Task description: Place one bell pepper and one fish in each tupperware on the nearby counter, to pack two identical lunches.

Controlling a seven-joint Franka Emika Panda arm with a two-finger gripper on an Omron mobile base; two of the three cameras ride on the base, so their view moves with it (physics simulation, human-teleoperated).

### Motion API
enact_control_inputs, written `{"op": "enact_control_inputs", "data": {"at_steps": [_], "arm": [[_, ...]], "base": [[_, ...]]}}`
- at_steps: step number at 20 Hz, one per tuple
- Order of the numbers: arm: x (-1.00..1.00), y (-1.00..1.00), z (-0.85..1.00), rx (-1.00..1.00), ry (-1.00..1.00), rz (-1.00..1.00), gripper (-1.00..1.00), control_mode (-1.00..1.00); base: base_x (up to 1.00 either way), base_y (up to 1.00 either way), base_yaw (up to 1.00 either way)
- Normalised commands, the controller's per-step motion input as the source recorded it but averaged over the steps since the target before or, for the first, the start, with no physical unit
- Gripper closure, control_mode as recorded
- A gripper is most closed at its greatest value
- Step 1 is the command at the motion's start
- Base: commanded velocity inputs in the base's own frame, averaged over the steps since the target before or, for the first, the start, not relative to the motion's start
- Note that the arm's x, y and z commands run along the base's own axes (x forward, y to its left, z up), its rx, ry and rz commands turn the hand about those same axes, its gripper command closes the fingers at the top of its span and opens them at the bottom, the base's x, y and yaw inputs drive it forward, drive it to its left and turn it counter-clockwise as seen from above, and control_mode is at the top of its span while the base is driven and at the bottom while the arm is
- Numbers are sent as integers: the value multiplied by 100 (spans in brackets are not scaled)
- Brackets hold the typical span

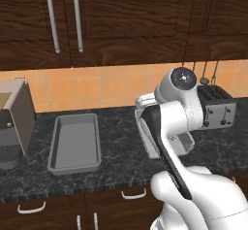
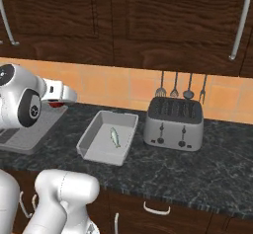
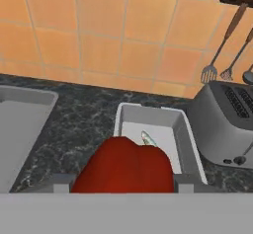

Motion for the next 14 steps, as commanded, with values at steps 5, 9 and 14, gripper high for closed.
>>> {"op": "enact_control_inputs", "data": {"at_steps": [5, 9, 14], "arm": [[0, -85, -42, 0, 11, -1, 100, -100], [5, -69, -73, 1, 15, 0, 100, -100], [29, 2, -100, 3, 22, 0, 100, -100]], "base": [[0, 0, 0], [0, 0, 0], [0, 0, 0]]}}
